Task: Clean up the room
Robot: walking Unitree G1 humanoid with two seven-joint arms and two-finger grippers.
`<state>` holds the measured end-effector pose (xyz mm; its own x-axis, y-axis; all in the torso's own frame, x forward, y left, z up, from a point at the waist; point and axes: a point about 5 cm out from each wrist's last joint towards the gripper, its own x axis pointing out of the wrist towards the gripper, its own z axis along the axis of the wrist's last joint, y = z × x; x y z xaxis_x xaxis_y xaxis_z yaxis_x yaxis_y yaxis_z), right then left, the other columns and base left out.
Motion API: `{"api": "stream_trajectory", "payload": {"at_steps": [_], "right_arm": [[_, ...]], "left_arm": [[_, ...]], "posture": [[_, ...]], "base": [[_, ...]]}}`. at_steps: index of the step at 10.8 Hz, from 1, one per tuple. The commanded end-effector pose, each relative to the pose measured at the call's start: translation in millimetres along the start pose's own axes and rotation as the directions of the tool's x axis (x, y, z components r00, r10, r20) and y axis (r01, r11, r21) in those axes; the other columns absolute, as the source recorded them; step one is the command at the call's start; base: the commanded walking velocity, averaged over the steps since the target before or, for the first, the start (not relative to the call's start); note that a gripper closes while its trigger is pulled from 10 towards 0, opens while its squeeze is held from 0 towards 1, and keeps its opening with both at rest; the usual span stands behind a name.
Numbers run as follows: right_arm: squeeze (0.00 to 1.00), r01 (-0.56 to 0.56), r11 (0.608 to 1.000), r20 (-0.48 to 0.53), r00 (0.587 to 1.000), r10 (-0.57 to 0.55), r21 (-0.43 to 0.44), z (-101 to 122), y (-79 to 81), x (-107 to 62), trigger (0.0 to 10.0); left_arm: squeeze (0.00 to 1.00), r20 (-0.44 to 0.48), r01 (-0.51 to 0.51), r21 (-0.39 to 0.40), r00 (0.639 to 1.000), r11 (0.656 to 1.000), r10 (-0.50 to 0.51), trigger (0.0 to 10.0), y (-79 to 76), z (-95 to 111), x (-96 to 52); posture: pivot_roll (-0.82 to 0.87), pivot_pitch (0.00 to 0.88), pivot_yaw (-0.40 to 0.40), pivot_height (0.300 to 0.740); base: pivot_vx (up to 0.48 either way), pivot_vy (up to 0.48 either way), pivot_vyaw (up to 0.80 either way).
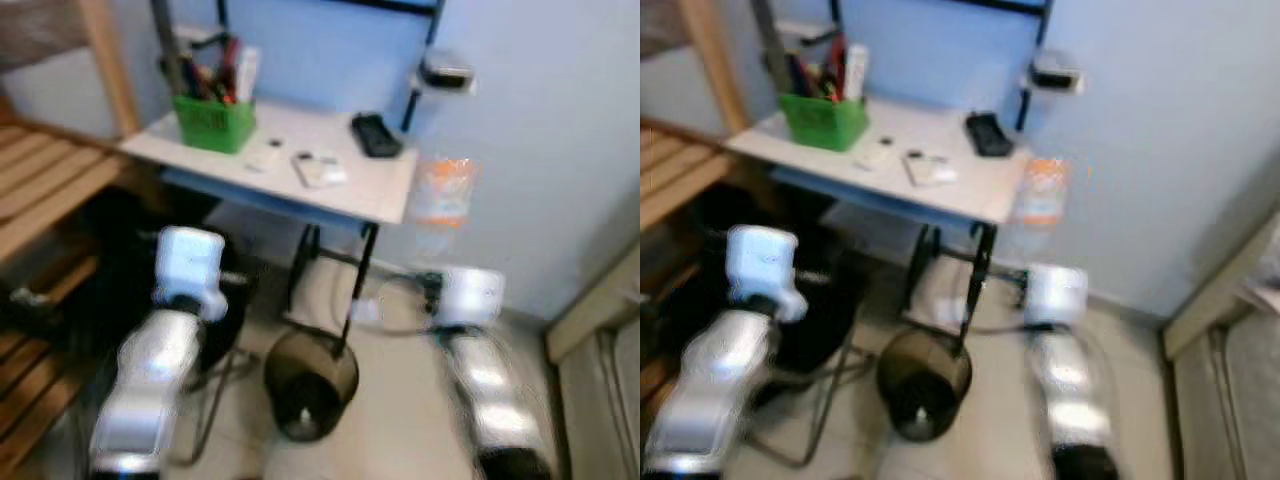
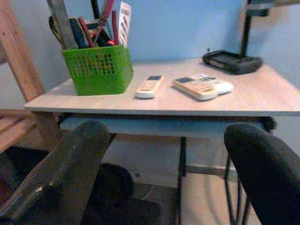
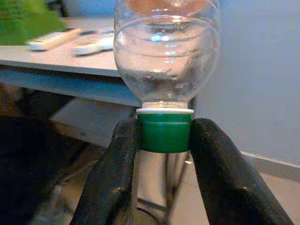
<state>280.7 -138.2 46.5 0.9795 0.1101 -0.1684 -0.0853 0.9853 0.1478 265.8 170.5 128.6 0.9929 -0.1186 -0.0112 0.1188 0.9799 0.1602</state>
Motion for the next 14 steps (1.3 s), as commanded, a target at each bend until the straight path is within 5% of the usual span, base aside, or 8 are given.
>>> {"api": "stream_trajectory", "payload": {"at_steps": [1,6,8,14], "right_arm": [[0.0,0.041,0.999,0.0,0.999,-0.041,-0.021,2,-16.8,-1.8,10.0],[0.0,0.04,0.999,-0.008,0.999,-0.041,-0.026,1,-18.0,-1.8,10.0],[0.0,0.036,0.999,-0.02,0.999,-0.037,-0.03,-2,-17.9,-2.0,10.0],[0.0,0.011,0.994,-0.059,0.998,-0.017,-0.107,-10,-24.6,-3.9,10.0]], "left_arm": [[0.0,0.012,0.039,0.001,0.999,0.999,-0.039,10.0,-11.9,5,2.6],[0.0,0.041,0.051,0.071,0.998,0.996,-0.054,10.0,-15.8,10,2.8],[0.0,0.034,0.053,0.016,0.998,0.998,-0.054,10.0,-18.1,10,4.2],[0.0,0.033,0.075,0.0,0.997,0.997,-0.075,10.0,-23.7,14,6.9]], "posture": [[0.09,0.0,-0.042,0.74],[0.09,0.0,-0.042,0.74],[0.09,0.0,-0.041,0.74],[0.1,0.0,-0.046,0.74]], "base": [[0.0,0.0,0.8],[0.235,-0.354,0.79],[0.328,-0.341,0.77],[0.218,-0.048,0.0]]}}
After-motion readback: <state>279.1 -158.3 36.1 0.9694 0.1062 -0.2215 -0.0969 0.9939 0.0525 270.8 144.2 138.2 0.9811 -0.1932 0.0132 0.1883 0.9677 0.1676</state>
